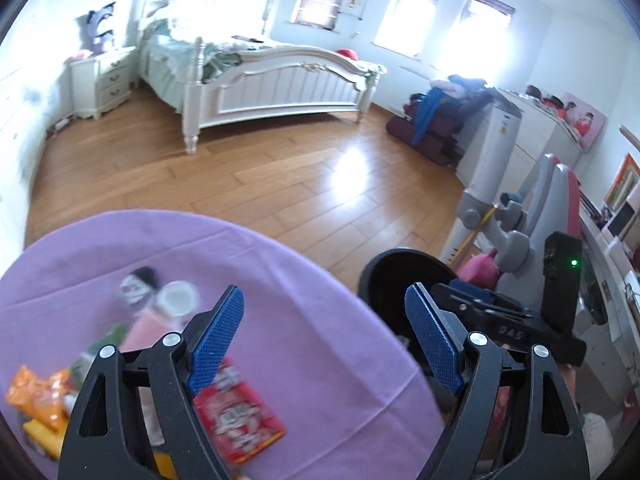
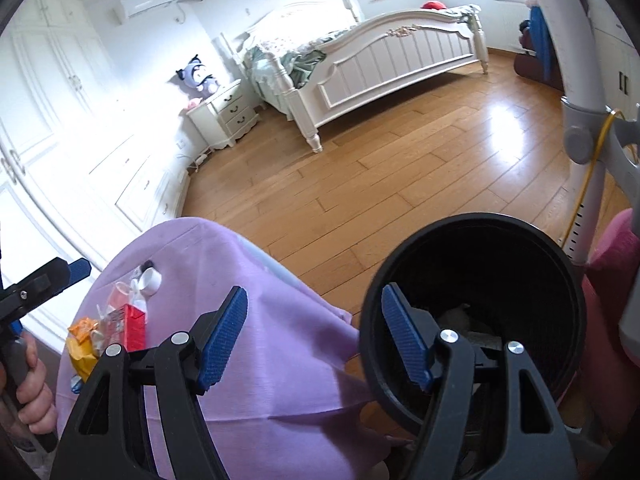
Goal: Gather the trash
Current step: 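Grasp the orange snack wrapper with the left tool while the right tool grasps the red milk carton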
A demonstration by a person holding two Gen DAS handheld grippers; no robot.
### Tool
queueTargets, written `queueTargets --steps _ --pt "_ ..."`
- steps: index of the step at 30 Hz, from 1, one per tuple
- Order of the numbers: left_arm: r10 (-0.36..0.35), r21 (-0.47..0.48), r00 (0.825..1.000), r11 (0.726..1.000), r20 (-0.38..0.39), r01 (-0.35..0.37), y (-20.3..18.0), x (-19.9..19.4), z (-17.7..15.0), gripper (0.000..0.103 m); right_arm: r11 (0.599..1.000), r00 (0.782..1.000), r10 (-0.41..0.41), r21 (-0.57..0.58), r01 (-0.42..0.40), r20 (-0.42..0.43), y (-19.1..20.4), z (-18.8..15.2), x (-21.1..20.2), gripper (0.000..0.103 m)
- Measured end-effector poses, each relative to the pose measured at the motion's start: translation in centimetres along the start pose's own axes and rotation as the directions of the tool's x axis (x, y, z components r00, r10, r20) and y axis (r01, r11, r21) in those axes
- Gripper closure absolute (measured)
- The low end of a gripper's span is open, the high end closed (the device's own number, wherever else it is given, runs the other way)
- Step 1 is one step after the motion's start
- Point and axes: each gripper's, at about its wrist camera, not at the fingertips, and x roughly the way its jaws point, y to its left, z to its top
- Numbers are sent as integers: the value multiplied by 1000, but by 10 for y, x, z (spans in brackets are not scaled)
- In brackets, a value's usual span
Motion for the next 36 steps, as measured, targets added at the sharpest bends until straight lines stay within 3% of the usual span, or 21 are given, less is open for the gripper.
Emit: queueTargets --steps 5,9,13,16,20,23,29,36 --pt "137 -118 990 984 7 -136 101 -63 -25 21 992 997 60 -111 -66 -57 66 -1 14 33" --pt "203 -141 977 967 -67 -211 164 -88 -44 21 973 985 106 -187 -131 -138 121 -8 34 33" --pt "198 -156 973 964 -117 -215 200 -87 -60 21 949 964 107 -266 -172 -242 170 -25 59 33" --pt "158 -148 978 973 -139 -178 209 -74 -65 21 934 953 58 -321 -158 -298 195 -42 77 31" --pt "171 -126 973 973 -152 -191 210 -52 -69 23 922 951 -14 -371 -108 -310 208 -52 90 34" --pt "154 -165 975 970 -163 -181 220 -42 -72 46 912 951 -62 -405 -68 -301 210 -54 93 51" --pt "156 -218 981 960 -112 -177 230 -46 -76 67 917 961 -43 -393 -71 -274 202 -49 88 54" --pt "247 -186 969 953 16 -240 206 -78 -50 70 937 982 40 -333 -101 -183 185 -35 61 54"
